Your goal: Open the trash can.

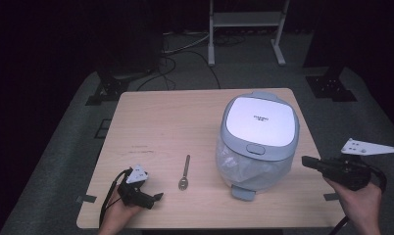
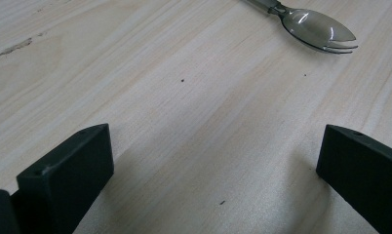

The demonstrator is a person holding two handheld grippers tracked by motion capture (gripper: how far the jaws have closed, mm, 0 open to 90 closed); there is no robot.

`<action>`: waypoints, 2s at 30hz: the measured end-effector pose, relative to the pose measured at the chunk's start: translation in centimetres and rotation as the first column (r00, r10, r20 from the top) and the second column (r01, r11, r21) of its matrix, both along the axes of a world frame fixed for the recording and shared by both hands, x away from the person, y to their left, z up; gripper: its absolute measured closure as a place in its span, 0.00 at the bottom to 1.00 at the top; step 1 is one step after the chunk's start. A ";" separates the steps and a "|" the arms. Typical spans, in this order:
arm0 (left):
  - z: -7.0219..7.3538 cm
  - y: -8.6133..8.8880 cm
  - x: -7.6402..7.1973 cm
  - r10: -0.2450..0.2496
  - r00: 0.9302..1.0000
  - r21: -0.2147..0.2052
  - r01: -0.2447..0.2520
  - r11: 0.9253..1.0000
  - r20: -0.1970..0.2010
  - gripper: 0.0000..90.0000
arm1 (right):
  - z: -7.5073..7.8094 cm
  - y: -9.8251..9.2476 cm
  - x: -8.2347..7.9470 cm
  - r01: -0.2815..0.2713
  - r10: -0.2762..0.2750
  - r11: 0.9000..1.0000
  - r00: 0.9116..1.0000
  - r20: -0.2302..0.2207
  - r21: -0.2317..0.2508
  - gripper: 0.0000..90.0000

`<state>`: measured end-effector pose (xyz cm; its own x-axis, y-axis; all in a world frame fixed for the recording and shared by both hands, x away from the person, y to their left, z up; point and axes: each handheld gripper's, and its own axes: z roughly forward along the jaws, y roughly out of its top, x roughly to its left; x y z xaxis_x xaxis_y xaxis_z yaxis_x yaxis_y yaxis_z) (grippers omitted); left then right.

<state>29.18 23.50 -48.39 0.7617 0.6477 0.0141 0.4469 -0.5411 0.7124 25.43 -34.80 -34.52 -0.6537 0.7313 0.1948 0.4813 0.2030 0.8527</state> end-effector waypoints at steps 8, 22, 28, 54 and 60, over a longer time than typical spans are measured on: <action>0.0 0.0 0.0 0.000 1.000 0.000 0.000 1.000 0.000 0.00 | 2.0 0.1 -0.2 -0.029 0.028 0.999 0.999 0.037 0.036 1.00; 0.0 0.0 0.0 0.000 1.000 -0.001 0.000 1.000 0.001 0.00 | 5.9 1.2 -1.0 -0.118 0.105 0.987 0.988 0.116 0.107 1.00; 0.0 0.0 0.0 0.000 1.000 -0.002 0.000 1.000 0.001 0.00 | 6.8 2.6 -1.0 -0.167 0.150 0.979 0.979 0.139 0.118 1.00; 0.0 0.0 0.0 0.000 1.000 -0.001 0.000 1.000 0.001 0.00 | 8.0 9.3 0.2 -0.309 0.297 0.947 0.945 0.133 0.081 1.00; 0.0 0.0 0.0 0.000 1.000 -0.001 0.000 1.000 0.001 0.00 | 7.9 10.2 0.5 -0.308 0.299 0.950 0.946 0.124 0.056 1.00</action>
<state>29.18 23.49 -48.41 0.7615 0.6480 0.0141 0.4463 -0.5400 0.7136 25.91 -24.65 -26.62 -0.8633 0.4810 0.1530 0.3066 0.2589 0.9159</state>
